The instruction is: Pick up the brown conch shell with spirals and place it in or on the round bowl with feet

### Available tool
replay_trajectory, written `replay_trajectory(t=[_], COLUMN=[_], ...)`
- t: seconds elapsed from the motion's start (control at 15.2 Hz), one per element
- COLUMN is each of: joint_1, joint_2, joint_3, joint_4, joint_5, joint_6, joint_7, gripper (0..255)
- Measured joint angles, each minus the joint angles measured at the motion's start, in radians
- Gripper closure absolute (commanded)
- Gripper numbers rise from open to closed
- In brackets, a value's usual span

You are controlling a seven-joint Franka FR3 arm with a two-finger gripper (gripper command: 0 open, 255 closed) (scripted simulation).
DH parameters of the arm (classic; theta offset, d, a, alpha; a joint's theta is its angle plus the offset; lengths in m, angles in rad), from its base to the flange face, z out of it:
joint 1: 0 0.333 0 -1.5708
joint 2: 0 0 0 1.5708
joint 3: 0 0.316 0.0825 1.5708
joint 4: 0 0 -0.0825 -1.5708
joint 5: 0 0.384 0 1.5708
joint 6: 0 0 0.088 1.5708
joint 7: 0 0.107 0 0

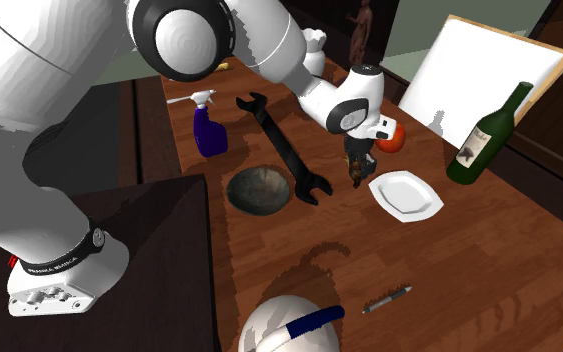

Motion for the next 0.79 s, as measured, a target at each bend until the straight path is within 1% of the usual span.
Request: replay_trajectory(t=[0.26, 0.79], joint_1=[0.000, 0.005], joint_2=[-0.016, -0.094], joint_3=[-0.001, -0.005], joint_4=[-0.011, -0.035], joint_5=[0.000, -0.004], joint_6=[-0.005, -0.059], joint_7=[-0.001, -0.001], gripper=[255, 255])
